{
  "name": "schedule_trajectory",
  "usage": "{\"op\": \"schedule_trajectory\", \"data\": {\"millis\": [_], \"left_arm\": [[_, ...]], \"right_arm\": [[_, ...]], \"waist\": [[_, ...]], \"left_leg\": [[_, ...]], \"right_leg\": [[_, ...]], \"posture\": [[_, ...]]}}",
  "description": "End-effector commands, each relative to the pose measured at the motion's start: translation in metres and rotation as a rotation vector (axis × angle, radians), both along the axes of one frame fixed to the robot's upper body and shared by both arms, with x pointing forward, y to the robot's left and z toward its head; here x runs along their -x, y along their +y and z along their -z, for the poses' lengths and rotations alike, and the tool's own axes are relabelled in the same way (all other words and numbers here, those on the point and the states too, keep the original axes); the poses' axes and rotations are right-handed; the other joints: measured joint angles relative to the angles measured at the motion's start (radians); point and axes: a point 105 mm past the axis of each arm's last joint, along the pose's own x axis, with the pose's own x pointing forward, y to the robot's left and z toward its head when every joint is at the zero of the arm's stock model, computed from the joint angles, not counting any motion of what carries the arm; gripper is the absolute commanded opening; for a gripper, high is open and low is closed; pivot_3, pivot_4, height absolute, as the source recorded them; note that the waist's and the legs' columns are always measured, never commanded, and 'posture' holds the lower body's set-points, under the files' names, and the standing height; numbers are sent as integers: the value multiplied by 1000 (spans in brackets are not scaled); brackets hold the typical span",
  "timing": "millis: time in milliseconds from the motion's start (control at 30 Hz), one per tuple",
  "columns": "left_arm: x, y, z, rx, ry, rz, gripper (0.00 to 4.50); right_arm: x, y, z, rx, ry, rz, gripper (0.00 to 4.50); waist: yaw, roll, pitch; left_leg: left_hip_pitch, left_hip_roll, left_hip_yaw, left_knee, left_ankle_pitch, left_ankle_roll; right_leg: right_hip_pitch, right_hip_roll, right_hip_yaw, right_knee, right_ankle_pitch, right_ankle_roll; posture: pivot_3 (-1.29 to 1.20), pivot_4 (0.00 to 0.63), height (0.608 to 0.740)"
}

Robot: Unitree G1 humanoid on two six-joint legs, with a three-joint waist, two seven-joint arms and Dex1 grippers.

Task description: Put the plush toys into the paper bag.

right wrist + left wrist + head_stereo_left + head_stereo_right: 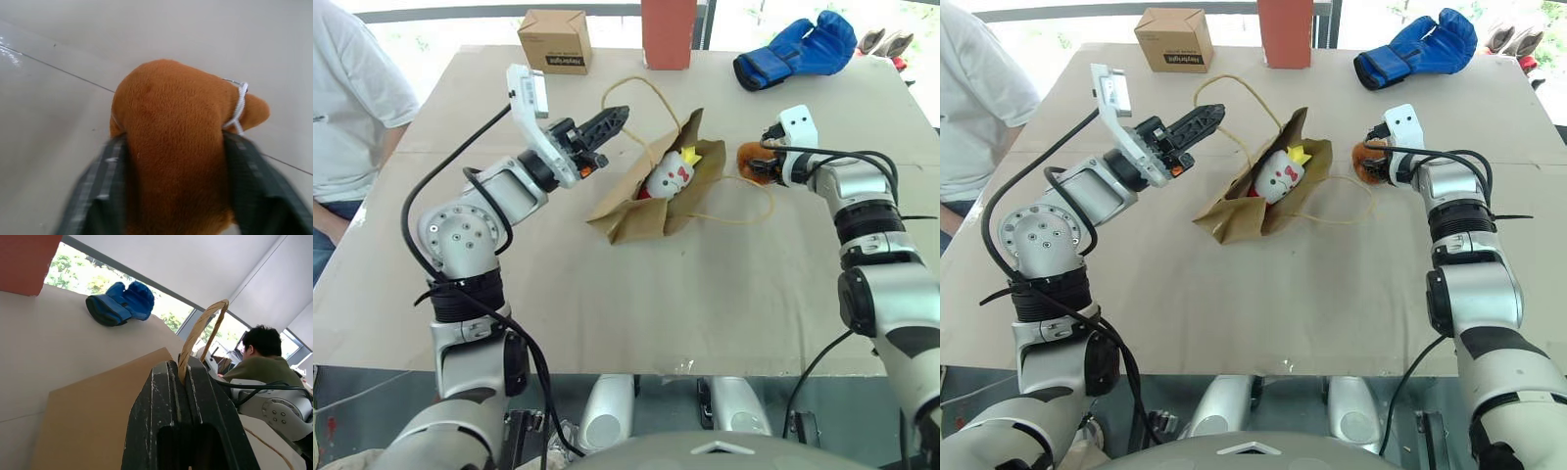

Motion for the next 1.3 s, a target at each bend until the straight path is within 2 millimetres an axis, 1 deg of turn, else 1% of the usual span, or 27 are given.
{"op": "schedule_trajectory", "data": {"millis": [33, 67, 133, 167, 200, 267, 300, 367, 433, 467, 567, 633, 733, 767, 800, 867, 900, 967, 1000, 1067, 1133, 1167, 1200, 1233, 1300], "left_arm": [[8, -6, -19, 11, -82, 20, 0], [8, -6, -19, 14, -79, 25, 0], [8, -8, -19, 19, -74, 34, 0], [8, -10, -19, 20, -73, 41, 0], [8, -11, -19, 23, -71, 48, 0], [6, -14, -19, 29, -65, 61, 0], [6, -15, -19, 32, -63, 67, 0], [4, -18, -19, 40, -59, 82, 0], [2, -21, -20, 42, -61, 94, 0], [2, -22, -22, 46, -64, 102, 0], [1, -27, -25, 50, -68, 122, 0], [1, -29, -25, 46, -69, 133, 0], [2, -31, -23, 39, -69, 145, 0], [3, -32, -22, 35, -67, 155, 0], [5, -35, -19, 27, -61, 168, 0], [7, -38, -16, 20, -54, 182, 0], [9, -39, -14, 15, -52, 190, 0], [17, -43, -6, -9, -46, 211, 0], [22, -45, -4, -16, -47, 229, 0], [28, -43, -4, -13, -53, 245, 0], [29, -39, -5, -10, -59, 229, 0], [28, -37, -5, -16, -69, 216, 0], [28, -34, -6, -24, -81, 203, 0], [26, -30, -7, -28, -97, 183, 0], [23, -24, -11, -22, -122, 157, 0]], "right_arm": [[5, -3, -53, -3, -221, -47, 525], [12, -1, -66, -10, -270, -69, 67], [30, 3, -88, 15, -371, -118, 22], [42, 8, -98, 24, -420, -152, 22], [54, 15, -106, 34, -456, -189, 22], [80, 31, -116, 84, -507, -282, 22], [92, 40, -118, 111, -518, -332, 22], [119, 60, -110, 188, -493, -449, 22], [134, 73, -99, 224, -445, -509, 22], [139, 79, -87, 261, -412, -543, 22], [147, 95, -62, 301, -334, -623, 22], [149, 107, -57, 297, -327, -671, 22], [148, 118, -51, 324, -324, -722, 22], [146, 124, -44, 388, -329, -765, 22], [139, 131, -39, 454, -355, -799, 22], [131, 137, -33, 530, -391, -836, 22], [128, 145, -35, 437, -366, -855, 22], [122, 158, -28, 392, -338, -944, 661], [120, 160, -23, 396, -330, -965, 834], [119, 160, -19, 402, -341, -983, 1689], [119, 156, -19, 398, -355, -980, 2611], [120, 153, -21, 391, -360, -967, 3158], [121, 149, -21, 381, -357, -956, 3457], [125, 143, -23, 360, -350, -941, 4019], [130, 130, -27, 320, -342, -889, 4019]], "waist": [[2, 0, 0], [2, 0, 0], [2, 0, 0], [2, 0, 0], [3, 0, 0], [0, 0, 0], [0, 0, 0], [2, 0, 0], [2, 0, 0], [1, 0, 0], [3, 0, 0], [2, 0, 0], [2, 0, 0], [2, 0, 0], [1, 0, 0], [0, 0, 0], [0, 0, 0], [-3, 0, 0], [-7, 0, 0], [-7, -1, 0], [-3, -1, 0], [-1, -1, 0], [2, -1, 0], [3, -1, 0], [8, -1, 1]], "left_leg": [[0, 0, 0, 0, 0, 0], [0, 0, 0, 0, 0, 0], [-1, 0, 0, 0, 0, 0], [-2, 0, 0, 0, 0, 0], [-2, 0, -1, 0, 0, 0], [-2, 0, -1, 0, 0, 0], [-2, 1, -1, 0, 0, 0], [-2, 1, -1, 0, 0, 0], [-1, 1, -1, 1, 0, 0], [-1, 1, -1, 1, 0, 0], [-1, 1, -1, 2, 0, 0], [-1, 1, -1, 3, 0, 0], [-1, 1, -1, 3, 0, 0], [-1, 1, -1, 3, 0, 0], [-1, 1, -1, 2, 0, 0], [-1, 1, -1, 2, 0, 0], [-1, 1, -1, 2, 0, 0], [-1, 1, -1, 2, 0, 0], [-1, 1, -1, 2, 0, 0], [-1, 1, -1, 2, 0, 0], [-2, 1, -2, 2, 0, 0], [-2, 1, -2, 2, 0, 0], [-2, 1, -2, 2, 0, 0], [-2, 1, -3, 2, 0, 0], [-2, 1, -2, 2, 0, 0]], "right_leg": [[0, 0, 0, 0, 0, 0], [0, 0, 0, 0, 0, 0], [-1, 0, 0, 0, 0, 0], [-1, 0, 0, 0, 0, 0], [-2, 0, 0, 0, 0, 0], [-2, 0, -1, 1, 0, 0], [-2, 0, 0, 1, 0, 0], [-2, 1, -1, 1, 0, 1], [-1, 1, -1, 0, 0, 1], [-1, 1, -1, 0, 0, 1], [-1, 1, -1, 0, 0, 1], [-1, 0, 0, 0, 0, 1], [-1, 0, 0, 0, 0, 1], [-1, 1, 0, 0, 0, 1], [-1, 1, 0, 0, 0, 1], [-1, 1, 0, 0, 0, 1], [-1, 1, 0, 0, 0, 1], [-1, 1, -1, 0, 0, 1], [-1, 1, 0, 0, 0, 1], [-1, 1, 0, 0, 0, 1], [-1, 1, -1, 0, 0, 1], [-1, 1, -2, 0, 0, 1], [-1, 1, -2, 0, 0, 1], [-1, 1, -2, 0, 0, 1], [-1, 1, -2, 0, 0, 1]], "posture": [[0, 150, 740], [0, 150, 740], [0, 150, 740], [0, 150, 740], [0, 150, 740], [0, 150, 740], [0, 150, 740], [0, 150, 740], [0, 150, 740], [0, 150, 740], [0, 150, 740], [0, 150, 740], [0, 150, 740], [0, 150, 740], [0, 150, 740], [0, 150, 740], [0, 150, 740], [0, 150, 740], [0, 150, 740], [0, 150, 740], [0, 150, 740], [0, 150, 740], [0, 150, 740], [0, 150, 740], [0, 150, 740]]}}
